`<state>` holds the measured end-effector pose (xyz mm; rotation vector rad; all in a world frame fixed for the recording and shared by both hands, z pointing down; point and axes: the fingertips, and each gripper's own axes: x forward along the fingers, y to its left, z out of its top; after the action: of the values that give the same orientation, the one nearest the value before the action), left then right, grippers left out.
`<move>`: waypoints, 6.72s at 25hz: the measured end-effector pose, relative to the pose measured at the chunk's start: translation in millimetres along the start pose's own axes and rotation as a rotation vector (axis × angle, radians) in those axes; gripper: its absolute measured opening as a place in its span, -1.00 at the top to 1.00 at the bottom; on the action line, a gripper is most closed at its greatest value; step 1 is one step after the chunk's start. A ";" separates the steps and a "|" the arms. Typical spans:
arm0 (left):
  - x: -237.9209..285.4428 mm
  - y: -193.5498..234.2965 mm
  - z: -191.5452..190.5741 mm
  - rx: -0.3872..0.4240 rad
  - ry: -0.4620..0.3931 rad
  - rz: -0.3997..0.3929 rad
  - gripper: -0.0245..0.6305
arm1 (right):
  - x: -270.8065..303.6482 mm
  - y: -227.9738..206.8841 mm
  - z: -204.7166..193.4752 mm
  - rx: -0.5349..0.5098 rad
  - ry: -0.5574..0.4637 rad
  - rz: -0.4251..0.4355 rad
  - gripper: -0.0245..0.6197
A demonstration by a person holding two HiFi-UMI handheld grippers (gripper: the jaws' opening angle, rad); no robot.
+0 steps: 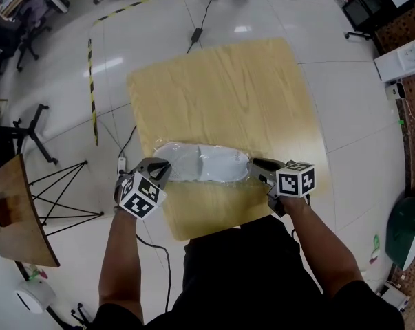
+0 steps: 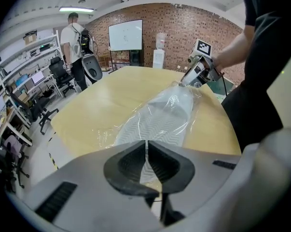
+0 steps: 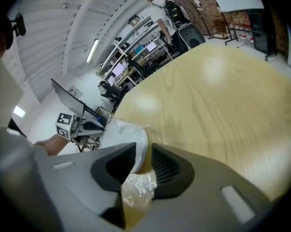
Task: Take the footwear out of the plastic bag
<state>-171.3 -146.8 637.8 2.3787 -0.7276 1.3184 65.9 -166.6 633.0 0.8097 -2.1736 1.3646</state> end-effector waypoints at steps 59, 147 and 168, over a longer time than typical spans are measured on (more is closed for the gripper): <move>-14.3 13.8 -18.9 0.004 0.082 0.114 0.90 | -53.1 -42.4 3.0 0.037 -0.097 -0.146 0.77; -139.9 92.2 -106.5 -0.211 0.129 0.600 0.91 | -87.5 -55.5 -40.8 -0.192 0.018 -0.259 0.76; -81.9 100.6 43.0 -0.258 -0.140 0.485 0.91 | -82.1 -35.5 -46.6 -0.159 -0.005 -0.212 0.77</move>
<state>-235.9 -228.3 549.1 2.1765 -1.4918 1.1375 152.8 -116.5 622.6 0.9509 -2.0999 1.0725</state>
